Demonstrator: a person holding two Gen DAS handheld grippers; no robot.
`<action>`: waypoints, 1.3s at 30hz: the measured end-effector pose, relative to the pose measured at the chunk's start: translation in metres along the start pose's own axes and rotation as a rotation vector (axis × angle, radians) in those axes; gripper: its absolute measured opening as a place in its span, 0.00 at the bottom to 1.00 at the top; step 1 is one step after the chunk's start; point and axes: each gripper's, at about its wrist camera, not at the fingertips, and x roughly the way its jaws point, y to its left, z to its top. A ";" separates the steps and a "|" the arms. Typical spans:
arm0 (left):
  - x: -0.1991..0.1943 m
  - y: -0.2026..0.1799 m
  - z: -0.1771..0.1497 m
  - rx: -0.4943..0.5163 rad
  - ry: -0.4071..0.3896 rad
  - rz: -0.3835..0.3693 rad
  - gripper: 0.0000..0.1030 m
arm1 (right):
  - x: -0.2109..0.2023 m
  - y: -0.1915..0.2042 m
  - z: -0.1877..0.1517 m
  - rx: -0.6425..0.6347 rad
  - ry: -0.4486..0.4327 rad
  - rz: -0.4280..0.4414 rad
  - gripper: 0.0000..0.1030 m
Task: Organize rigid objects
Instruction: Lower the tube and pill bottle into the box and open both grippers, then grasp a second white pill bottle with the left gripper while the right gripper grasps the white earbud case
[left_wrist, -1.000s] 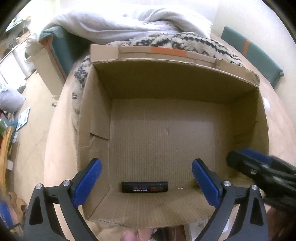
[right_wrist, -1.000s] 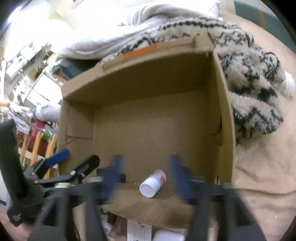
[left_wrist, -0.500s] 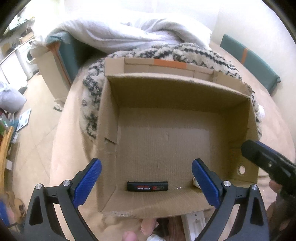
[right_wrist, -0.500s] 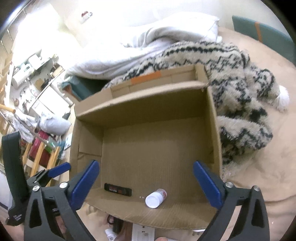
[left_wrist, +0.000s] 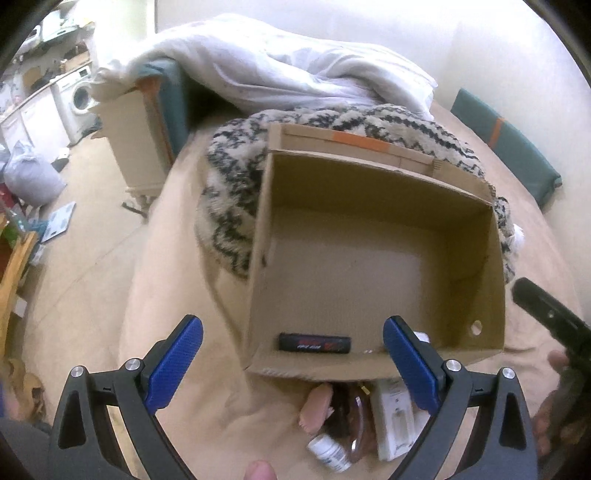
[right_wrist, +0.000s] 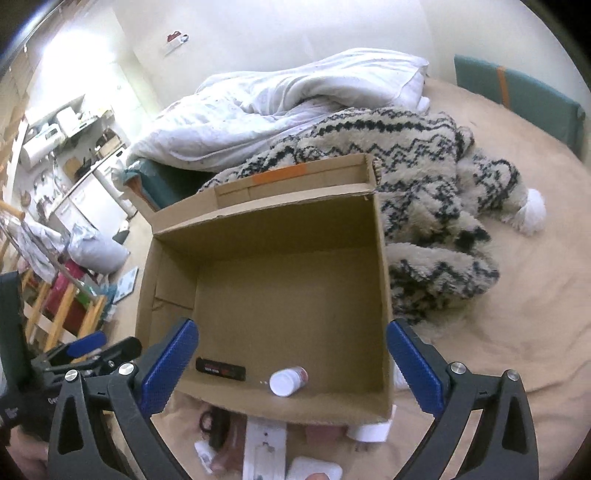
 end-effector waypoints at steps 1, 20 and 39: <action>-0.002 0.003 -0.003 -0.007 0.000 0.009 0.95 | -0.003 -0.001 -0.004 0.006 0.010 0.004 1.00; 0.043 -0.012 -0.065 0.198 0.337 0.004 0.94 | 0.011 -0.001 -0.056 0.067 0.214 0.013 1.00; 0.087 -0.097 -0.125 0.630 0.553 -0.065 0.59 | 0.030 -0.028 -0.066 0.146 0.316 -0.022 1.00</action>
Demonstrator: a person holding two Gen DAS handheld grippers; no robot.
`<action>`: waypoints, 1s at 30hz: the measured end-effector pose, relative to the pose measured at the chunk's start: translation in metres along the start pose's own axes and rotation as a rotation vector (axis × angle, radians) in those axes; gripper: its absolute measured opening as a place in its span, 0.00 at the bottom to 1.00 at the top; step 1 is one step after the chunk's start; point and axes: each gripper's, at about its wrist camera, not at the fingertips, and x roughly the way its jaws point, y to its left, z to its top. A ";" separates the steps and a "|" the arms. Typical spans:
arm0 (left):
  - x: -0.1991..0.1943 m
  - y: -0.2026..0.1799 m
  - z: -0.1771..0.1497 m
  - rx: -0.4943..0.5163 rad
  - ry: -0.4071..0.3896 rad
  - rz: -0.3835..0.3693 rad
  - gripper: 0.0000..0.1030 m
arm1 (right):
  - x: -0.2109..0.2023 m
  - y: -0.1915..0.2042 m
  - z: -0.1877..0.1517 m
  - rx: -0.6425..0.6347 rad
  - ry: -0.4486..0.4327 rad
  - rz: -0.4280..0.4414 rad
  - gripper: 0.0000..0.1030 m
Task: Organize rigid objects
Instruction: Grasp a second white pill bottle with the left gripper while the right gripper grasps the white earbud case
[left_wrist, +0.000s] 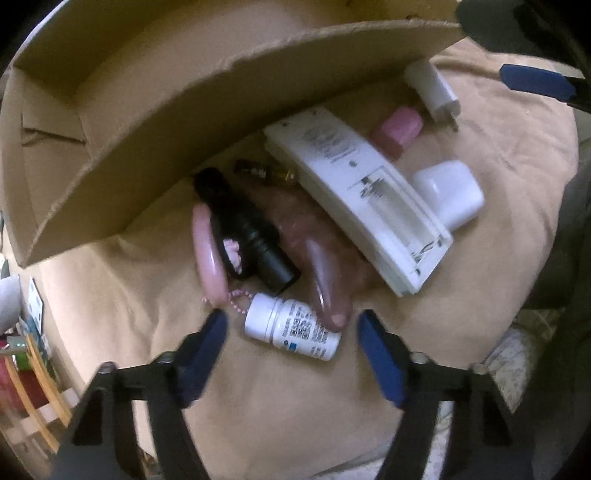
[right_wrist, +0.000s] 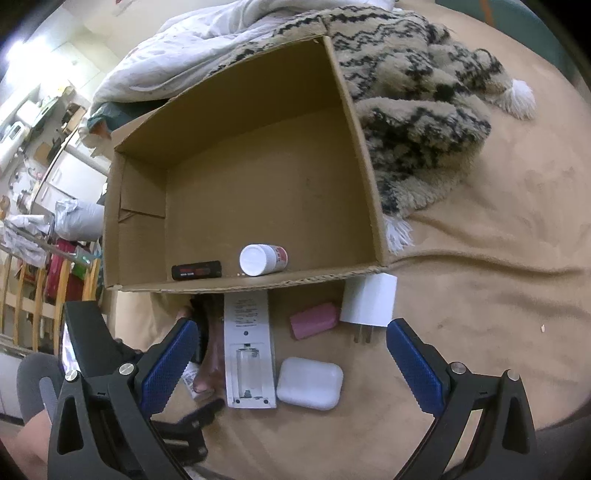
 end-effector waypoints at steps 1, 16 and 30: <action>0.000 0.000 0.000 -0.003 0.004 -0.010 0.48 | 0.000 -0.001 0.000 0.005 0.003 0.002 1.00; -0.031 0.040 -0.027 -0.283 -0.054 -0.064 0.42 | 0.042 -0.014 -0.013 0.081 0.230 0.012 1.00; -0.041 0.089 -0.048 -0.590 -0.119 -0.047 0.42 | 0.075 -0.006 -0.026 -0.001 0.342 -0.175 0.83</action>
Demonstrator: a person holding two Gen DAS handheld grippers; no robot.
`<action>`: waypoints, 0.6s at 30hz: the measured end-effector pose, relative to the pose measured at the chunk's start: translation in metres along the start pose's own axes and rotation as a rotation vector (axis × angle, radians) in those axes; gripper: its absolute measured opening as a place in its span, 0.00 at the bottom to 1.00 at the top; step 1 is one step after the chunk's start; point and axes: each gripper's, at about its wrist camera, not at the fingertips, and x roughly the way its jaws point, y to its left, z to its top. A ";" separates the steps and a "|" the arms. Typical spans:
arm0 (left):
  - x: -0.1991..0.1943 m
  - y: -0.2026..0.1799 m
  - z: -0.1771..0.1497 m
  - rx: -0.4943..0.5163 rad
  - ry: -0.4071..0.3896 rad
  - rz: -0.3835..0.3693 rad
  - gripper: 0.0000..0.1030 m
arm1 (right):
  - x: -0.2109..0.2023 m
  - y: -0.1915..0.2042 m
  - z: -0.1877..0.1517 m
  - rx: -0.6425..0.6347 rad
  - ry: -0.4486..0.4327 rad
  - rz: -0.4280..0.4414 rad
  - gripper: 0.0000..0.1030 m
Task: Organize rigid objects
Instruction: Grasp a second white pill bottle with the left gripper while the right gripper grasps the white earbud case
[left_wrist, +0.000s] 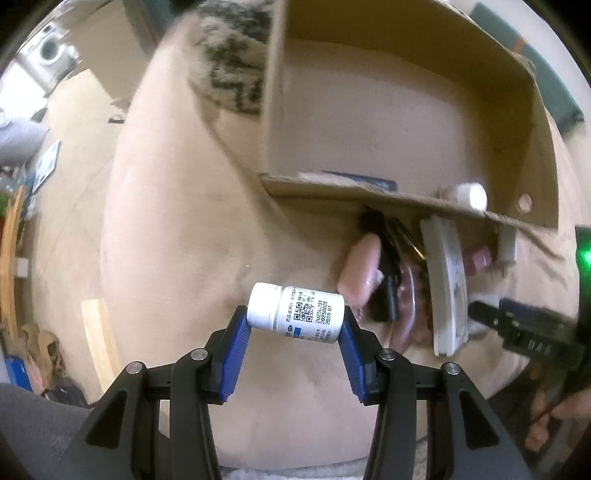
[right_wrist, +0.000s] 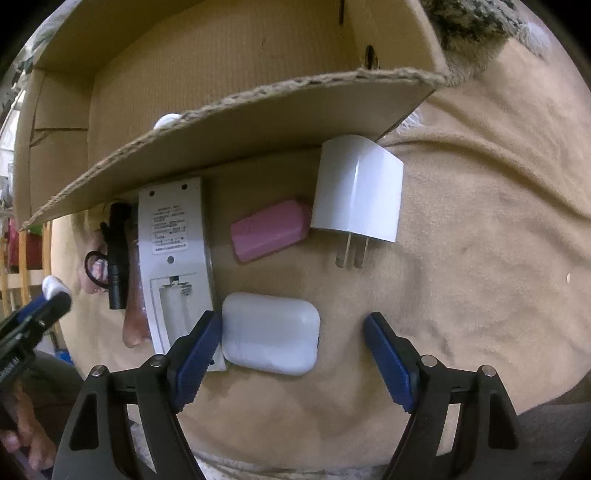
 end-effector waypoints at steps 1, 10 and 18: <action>0.001 0.003 -0.002 -0.006 0.001 -0.001 0.42 | 0.003 0.006 0.000 -0.009 -0.002 -0.011 0.83; 0.005 0.018 0.006 0.008 0.004 0.010 0.42 | 0.007 0.028 -0.007 -0.109 -0.023 -0.169 0.83; 0.003 0.017 0.006 0.010 -0.002 0.024 0.42 | 0.002 0.041 -0.008 -0.151 -0.025 -0.164 0.63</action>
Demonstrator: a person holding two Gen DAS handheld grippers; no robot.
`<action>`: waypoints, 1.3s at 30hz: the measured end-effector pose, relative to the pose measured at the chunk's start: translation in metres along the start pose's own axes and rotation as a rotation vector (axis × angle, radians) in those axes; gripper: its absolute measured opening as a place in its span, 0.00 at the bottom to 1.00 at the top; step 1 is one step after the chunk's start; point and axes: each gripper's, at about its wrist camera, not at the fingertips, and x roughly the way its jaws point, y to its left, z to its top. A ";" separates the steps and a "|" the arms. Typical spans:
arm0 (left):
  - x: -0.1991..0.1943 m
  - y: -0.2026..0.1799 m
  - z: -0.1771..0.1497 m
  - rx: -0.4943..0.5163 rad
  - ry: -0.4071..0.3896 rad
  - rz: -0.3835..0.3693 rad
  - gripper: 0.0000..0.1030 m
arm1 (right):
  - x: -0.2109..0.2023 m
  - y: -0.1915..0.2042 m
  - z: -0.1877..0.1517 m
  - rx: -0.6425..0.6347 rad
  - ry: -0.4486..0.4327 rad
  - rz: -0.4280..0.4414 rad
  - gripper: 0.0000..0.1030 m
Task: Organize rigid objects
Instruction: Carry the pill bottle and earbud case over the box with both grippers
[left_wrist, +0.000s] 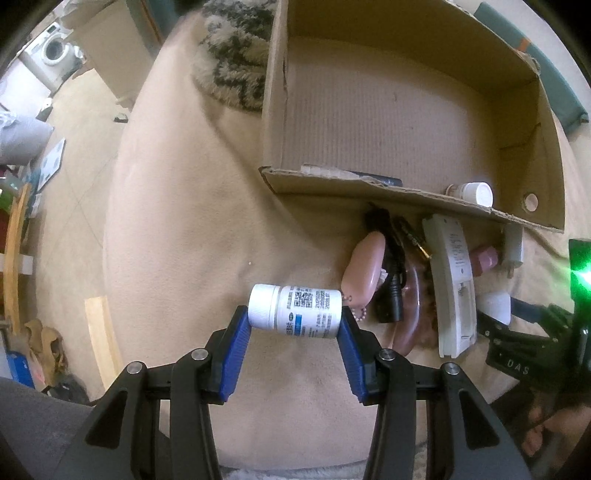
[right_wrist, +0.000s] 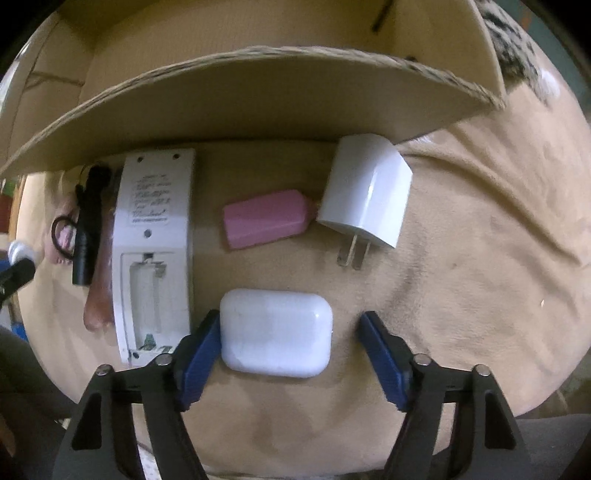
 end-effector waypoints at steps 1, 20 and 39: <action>0.000 -0.001 0.000 0.002 0.000 0.003 0.42 | -0.003 0.001 0.000 -0.004 -0.014 -0.010 0.56; -0.025 0.002 -0.009 -0.066 -0.112 0.007 0.42 | -0.118 -0.002 -0.019 0.017 -0.407 0.119 0.57; -0.128 0.012 0.011 -0.125 -0.553 0.037 0.42 | -0.204 -0.024 -0.025 -0.006 -0.944 0.181 0.57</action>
